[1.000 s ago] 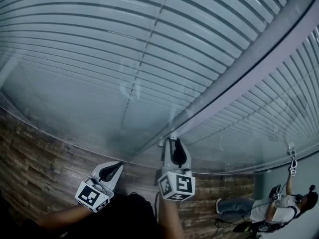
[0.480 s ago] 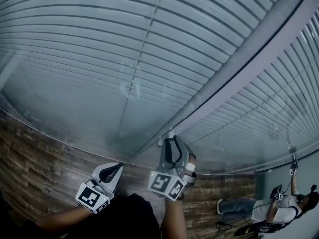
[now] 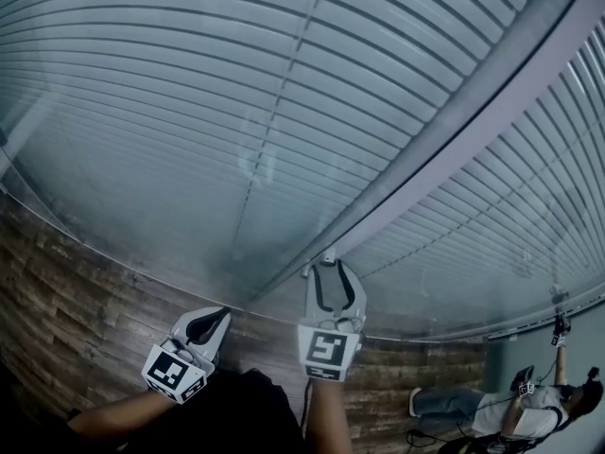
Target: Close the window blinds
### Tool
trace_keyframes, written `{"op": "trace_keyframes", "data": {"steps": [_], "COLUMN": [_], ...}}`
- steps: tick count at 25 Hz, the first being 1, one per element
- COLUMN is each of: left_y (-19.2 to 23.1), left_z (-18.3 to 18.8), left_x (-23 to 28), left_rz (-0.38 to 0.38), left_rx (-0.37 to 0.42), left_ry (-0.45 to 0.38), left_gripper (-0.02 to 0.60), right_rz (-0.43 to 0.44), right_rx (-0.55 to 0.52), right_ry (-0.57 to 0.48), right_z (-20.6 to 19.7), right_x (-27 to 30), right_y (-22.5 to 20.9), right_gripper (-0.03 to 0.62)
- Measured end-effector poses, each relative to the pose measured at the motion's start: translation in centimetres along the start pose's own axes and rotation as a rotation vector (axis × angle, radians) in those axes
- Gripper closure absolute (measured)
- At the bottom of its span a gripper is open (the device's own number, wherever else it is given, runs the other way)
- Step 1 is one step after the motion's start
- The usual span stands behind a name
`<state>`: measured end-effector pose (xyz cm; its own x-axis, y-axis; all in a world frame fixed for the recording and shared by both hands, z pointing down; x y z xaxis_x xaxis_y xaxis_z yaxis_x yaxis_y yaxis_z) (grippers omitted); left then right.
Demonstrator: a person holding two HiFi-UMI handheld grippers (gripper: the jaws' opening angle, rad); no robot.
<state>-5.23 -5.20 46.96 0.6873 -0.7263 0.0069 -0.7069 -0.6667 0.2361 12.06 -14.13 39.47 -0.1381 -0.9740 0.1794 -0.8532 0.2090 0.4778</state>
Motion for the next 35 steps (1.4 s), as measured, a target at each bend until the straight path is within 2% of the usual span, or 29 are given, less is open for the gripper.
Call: {"op": "trace_keyframes", "data": {"steps": [3,5,7,10,13,16,18,23,26,28,30,32,35], "left_y": [-0.5,-0.5,-0.3,-0.4,-0.5,-0.4,-0.7,-1.1,-1.7,-2.4,-3.1,-3.7,-4.4], "left_z": [0.0,-0.1,-0.2,-0.2,-0.1,0.0,0.0,-0.1,0.1,0.2,0.3,0.4,0.5], "left_x": [-0.7,-0.8,-0.7,-1.2,-1.6,-1.4,-1.7,-1.8,-1.6,-1.2,-0.8,-0.5,0.0], "left_rz": [0.016,0.018,0.023,0.04,0.047,0.047,0.05,0.058,0.057,0.058,0.061,0.067,0.078], "left_rx": [0.001,0.005,0.01,0.012,0.017,0.019,0.02,0.02,0.027,0.035,0.037,0.034,0.026], "left_ry": [-0.006,-0.005,-0.007,-0.01,-0.014,-0.023,-0.029,-0.038,-0.041,-0.046,-0.047,-0.049,-0.05], "left_gripper": [0.583,0.583,0.583,0.583,0.583,0.583,0.583,0.583,0.583,0.583,0.583,0.583,0.583], "right_rz": [0.027,0.035,0.038,0.022,0.035,0.033,0.016,-0.046,-0.051,-0.035,-0.008,0.028,0.083], "right_rx": [0.385,0.554,0.648,0.683,0.587,0.432,0.265,-0.282,-0.464,-0.486,-0.446,-0.351,-0.136], "right_ry": [-0.074,-0.097,-0.111,-0.122,-0.117,-0.088,-0.058,0.03,0.046,0.038,0.019,-0.012,-0.07], "right_z": [-0.2,-0.6,-0.9,-1.2,-1.1,-0.6,-0.3,0.3,0.6,0.5,0.7,0.7,0.5], "right_x": [-1.1,-0.7,-0.1,-0.2,-0.4,-0.2,-0.5,-0.4,-0.2,-0.2,-0.4,-0.5,-1.1], "right_y": [-0.7,-0.9,-1.0,-1.4,-1.3,-1.0,-0.4,1.4,2.1,2.0,1.8,1.5,0.7], "right_gripper": [0.413,0.414,0.422,0.459,0.461,0.462,0.464,0.465,0.465,0.465,0.461,0.457,0.456]}}
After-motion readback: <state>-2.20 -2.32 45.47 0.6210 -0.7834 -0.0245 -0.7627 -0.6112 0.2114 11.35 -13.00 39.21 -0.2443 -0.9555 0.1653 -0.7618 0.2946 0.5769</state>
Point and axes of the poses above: the fingertips, and each gripper's own axes: x forward along the fingers, y to its left, z out of its top, the point moved 3 cm from there along -x, backward along the fingers, and after that the axes turned 4 degrees about -z, right-handed, at the moved point
